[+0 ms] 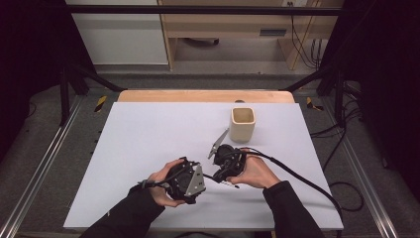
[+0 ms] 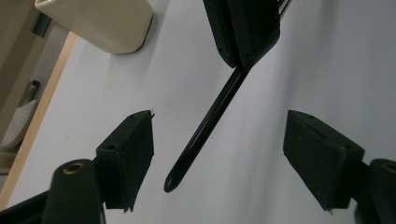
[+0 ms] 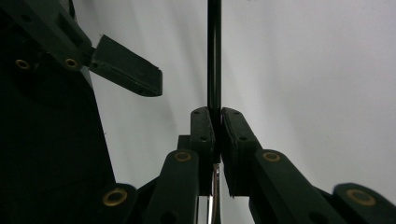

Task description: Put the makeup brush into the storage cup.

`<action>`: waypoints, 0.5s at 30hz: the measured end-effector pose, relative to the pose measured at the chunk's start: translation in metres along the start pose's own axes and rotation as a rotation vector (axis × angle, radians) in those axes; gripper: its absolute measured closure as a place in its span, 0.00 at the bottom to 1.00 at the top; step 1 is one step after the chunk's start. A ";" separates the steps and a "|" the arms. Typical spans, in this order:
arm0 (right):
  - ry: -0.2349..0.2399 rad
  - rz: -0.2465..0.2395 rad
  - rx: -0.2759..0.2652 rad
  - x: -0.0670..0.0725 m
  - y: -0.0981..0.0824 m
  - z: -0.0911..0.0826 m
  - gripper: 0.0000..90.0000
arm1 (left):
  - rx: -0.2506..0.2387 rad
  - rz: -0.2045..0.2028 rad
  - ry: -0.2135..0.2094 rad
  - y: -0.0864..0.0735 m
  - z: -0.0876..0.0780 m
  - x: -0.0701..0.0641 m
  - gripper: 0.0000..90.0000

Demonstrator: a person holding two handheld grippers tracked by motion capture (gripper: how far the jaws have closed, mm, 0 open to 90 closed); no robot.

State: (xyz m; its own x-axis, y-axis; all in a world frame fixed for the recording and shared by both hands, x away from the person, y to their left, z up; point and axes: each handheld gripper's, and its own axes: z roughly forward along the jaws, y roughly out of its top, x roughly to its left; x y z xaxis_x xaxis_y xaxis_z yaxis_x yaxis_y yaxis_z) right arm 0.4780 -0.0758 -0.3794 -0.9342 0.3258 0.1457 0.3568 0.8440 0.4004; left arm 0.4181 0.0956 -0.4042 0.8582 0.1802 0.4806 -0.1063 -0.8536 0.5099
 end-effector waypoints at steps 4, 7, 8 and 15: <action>0.008 0.001 0.005 0.000 0.000 0.002 0.93 | 0.003 0.023 0.003 0.000 0.003 -0.003 0.33; 0.017 -0.003 0.008 0.001 0.001 0.003 0.93 | 0.015 0.047 0.004 0.001 0.005 -0.003 0.36; 0.018 -0.002 0.007 0.001 0.001 0.004 0.93 | 0.015 0.054 0.006 0.001 0.005 -0.004 0.37; 0.036 0.010 0.007 0.002 0.002 0.007 0.93 | 0.028 0.089 0.020 0.000 0.008 -0.006 0.45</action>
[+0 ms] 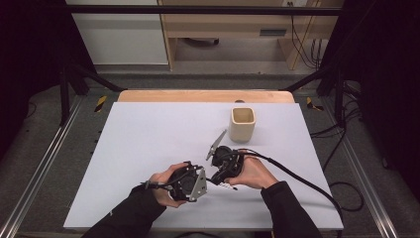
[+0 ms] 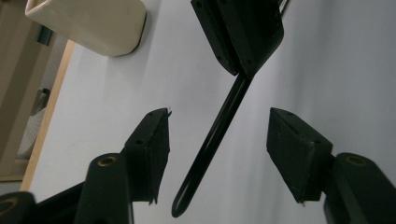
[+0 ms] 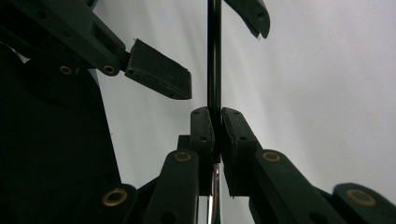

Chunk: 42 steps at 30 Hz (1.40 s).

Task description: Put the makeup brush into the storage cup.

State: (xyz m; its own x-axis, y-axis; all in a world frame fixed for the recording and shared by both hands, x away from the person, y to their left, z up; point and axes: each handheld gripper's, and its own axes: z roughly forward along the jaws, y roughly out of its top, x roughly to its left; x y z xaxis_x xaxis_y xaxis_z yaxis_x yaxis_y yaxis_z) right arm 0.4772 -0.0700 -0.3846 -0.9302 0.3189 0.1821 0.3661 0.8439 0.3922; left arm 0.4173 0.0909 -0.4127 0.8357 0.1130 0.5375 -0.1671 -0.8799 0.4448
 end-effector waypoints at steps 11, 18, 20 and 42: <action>0.019 -0.007 0.000 0.001 0.001 0.002 0.93 | 0.023 0.070 0.006 0.001 0.005 -0.006 0.59; 0.025 -0.015 0.006 0.001 0.001 0.003 0.93 | 0.038 0.118 0.007 0.001 0.007 -0.009 0.70; 0.029 -0.016 0.010 0.001 0.001 0.003 0.93 | 0.037 0.124 0.008 0.001 0.007 -0.009 0.73; 0.058 -0.033 0.029 0.002 0.000 0.006 0.93 | 0.062 0.229 -0.011 0.002 0.009 -0.017 0.91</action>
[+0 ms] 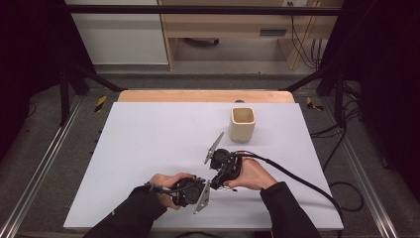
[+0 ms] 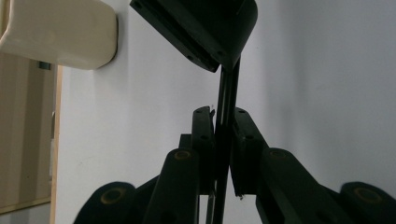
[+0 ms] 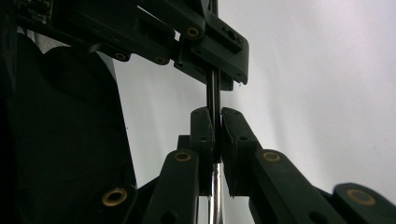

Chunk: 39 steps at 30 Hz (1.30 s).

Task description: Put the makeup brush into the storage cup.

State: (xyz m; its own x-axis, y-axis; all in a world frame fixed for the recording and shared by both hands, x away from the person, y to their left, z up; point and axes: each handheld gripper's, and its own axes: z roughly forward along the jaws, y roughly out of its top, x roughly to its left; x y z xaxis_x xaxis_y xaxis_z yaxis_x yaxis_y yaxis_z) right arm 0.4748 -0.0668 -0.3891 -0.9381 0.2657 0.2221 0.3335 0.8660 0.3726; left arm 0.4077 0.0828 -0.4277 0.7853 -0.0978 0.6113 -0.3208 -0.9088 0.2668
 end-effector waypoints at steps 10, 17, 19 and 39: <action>0.009 0.011 0.008 -0.001 0.000 0.001 0.92 | -0.005 0.003 -0.006 0.000 0.002 -0.003 0.92; -0.068 0.015 -0.069 -0.003 -0.003 -0.013 0.82 | -0.002 -0.018 0.001 -0.006 0.004 -0.005 0.92; -0.099 0.022 -0.099 -0.005 -0.005 -0.020 0.80 | 0.009 -0.040 -0.005 -0.007 0.004 -0.006 0.92; -0.400 0.148 -0.568 -0.011 -0.040 -0.063 0.43 | -0.008 -0.269 0.006 -0.023 0.009 -0.008 0.92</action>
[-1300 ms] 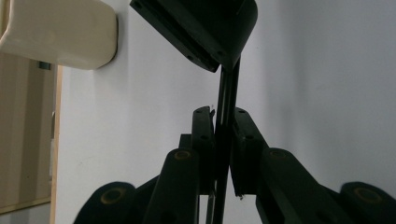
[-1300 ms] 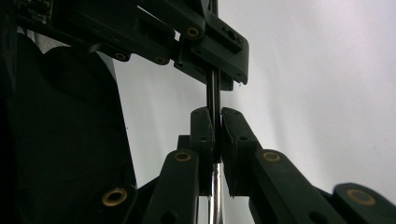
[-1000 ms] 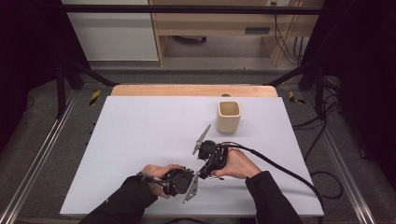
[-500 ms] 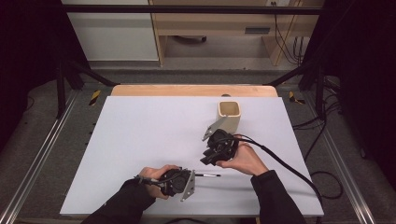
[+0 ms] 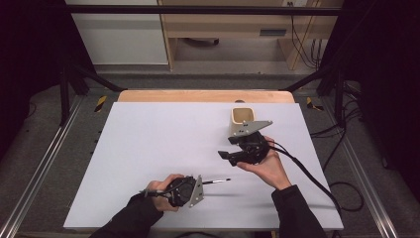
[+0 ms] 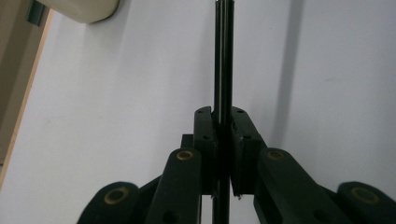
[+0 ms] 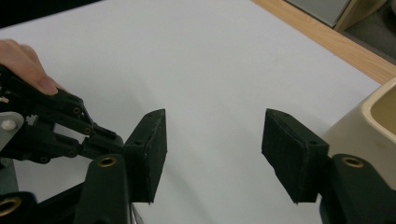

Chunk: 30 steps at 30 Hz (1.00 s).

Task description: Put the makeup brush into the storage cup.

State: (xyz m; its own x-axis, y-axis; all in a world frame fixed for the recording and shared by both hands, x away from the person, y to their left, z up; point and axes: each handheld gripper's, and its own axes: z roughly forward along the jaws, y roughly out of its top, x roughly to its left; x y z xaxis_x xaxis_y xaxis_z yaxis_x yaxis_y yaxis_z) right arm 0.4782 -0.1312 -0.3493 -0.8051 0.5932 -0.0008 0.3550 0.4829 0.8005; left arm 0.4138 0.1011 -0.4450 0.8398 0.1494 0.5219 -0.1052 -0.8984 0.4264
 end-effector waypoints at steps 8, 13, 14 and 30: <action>-0.038 0.083 -0.117 -0.007 -0.012 -0.014 0.28 | -0.015 -0.089 0.006 -0.008 -0.004 0.004 0.92; -0.051 0.124 -0.184 -0.011 -0.024 -0.023 0.22 | -0.032 -0.148 0.005 -0.013 -0.005 0.006 0.92; -0.053 0.130 -0.194 -0.012 -0.026 -0.024 0.21 | -0.034 -0.158 0.006 -0.014 -0.006 0.007 0.92; -0.051 0.205 -0.266 -0.017 -0.055 -0.031 0.17 | -0.051 -0.312 0.030 -0.022 -0.008 0.016 0.92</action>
State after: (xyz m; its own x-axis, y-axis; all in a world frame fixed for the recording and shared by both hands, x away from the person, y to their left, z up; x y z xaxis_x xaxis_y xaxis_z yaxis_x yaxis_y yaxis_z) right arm 0.4575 -0.1872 -0.3749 -0.7025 0.6954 0.1516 0.3651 0.1693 0.9154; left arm 0.4255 0.1263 -0.4400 0.8200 0.4269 0.3812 0.1276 -0.7856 0.6054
